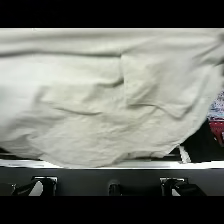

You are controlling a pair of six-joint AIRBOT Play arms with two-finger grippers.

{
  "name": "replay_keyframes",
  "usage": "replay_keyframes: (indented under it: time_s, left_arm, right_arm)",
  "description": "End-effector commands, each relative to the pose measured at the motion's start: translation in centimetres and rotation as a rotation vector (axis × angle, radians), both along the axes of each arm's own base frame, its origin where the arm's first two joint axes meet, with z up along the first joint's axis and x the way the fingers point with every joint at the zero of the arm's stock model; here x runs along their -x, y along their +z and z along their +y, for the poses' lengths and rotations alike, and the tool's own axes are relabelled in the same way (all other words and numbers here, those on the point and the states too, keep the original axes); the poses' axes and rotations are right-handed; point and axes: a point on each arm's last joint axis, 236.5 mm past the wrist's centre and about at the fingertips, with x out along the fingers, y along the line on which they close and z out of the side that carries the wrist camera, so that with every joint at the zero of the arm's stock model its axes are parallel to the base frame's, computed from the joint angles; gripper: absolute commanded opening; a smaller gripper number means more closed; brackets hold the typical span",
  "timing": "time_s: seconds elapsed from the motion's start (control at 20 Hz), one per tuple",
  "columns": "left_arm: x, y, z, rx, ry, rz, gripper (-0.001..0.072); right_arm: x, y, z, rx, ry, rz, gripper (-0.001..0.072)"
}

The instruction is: Fold the shirts.

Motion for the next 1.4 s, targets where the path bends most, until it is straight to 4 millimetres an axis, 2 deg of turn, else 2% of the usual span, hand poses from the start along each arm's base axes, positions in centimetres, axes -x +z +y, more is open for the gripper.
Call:
replay_keyframes:
  time_s: [0.0, 0.1, 0.15, 0.25, 0.3, 0.4, 0.45, 0.55, 0.6, 0.7, 0.75, 0.85, 0.95, 1.0, 1.2, 1.35]
  left_arm:
    - [-4.8, -16.1, 1.4, 0.074, -0.075, 0.449, 0.0031]
    - [-7.2, -24.7, 2.3, 0.124, -0.099, 0.629, 0.0031]
    - [-8.3, -28.1, 2.7, 0.155, -0.098, 0.693, 0.0031]
    - [-10.3, -33.7, 2.6, 0.216, -0.107, 0.787, 0.0032]
    - [-11.2, -36.0, 2.5, 0.242, -0.109, 0.818, 0.0032]
    - [-13.2, -38.8, 2.2, 0.287, -0.111, 0.833, 0.0032]
    - [-14.2, -39.3, 2.2, 0.302, -0.107, 0.821, 0.0032]
    - [-16.0, -38.9, 2.5, 0.320, -0.096, 0.772, 0.0032]
    - [-16.5, -38.3, 2.6, 0.306, -0.104, 0.747, 0.0032]
    - [-16.3, -37.1, 2.2, 0.249, -0.168, 0.742, 0.0032]
    - [-15.5, -36.6, 1.8, 0.229, -0.208, 0.762, 0.0032]
    - [-12.7, -36.2, 0.8, 0.217, -0.280, 0.853, 0.0032]
    - [-9.0, -37.1, 0.3, 0.196, -0.337, 1.005, 0.0031]
    - [-7.5, -37.8, -0.3, 0.213, -0.364, 1.065, 0.0031]
    - [-3.8, -42.3, -2.8, 0.283, -0.414, 1.228, 0.0031]
    - [-2.6, -43.4, -3.0, 0.310, -0.402, 1.273, 0.0031]
  right_arm:
    - [-7.2, -15.4, 1.5, 0.028, 0.008, 0.444, 0.0045]
    - [-11.8, -23.6, 4.5, -0.040, 0.066, 0.575, 0.0045]
    - [-13.3, -27.0, 6.1, -0.092, 0.094, 0.618, 0.0045]
    - [-15.7, -32.3, 9.4, -0.223, 0.137, 0.668, 0.0046]
    - [-16.7, -33.8, 10.6, -0.277, 0.146, 0.669, 0.0046]
    - [-19.0, -35.3, 11.4, -0.345, 0.122, 0.619, 0.0045]
    - [-20.4, -35.1, 11.1, -0.365, 0.096, 0.565, 0.0044]
    - [-23.0, -33.1, 9.9, -0.414, 0.049, 0.444, 0.0045]
    - [-23.3, -32.5, 8.9, -0.428, 0.033, 0.429, 0.0045]
    - [-21.8, -32.2, 7.1, -0.438, 0.018, 0.494, 0.0045]
    - [-19.9, -32.6, 5.8, -0.403, 0.030, 0.570, 0.0045]
    - [-15.2, -33.3, 3.7, -0.332, 0.089, 0.752, 0.0044]
    - [-9.7, -34.2, 2.0, -0.324, 0.096, 0.980, 0.0044]
    - [-8.1, -34.9, 1.8, -0.321, 0.100, 1.050, 0.0043]
    - [-4.6, -39.5, 3.4, -0.323, 0.100, 1.196, 0.0043]
    - [-3.2, -42.0, 3.4, -0.346, 0.037, 1.246, 0.0043]
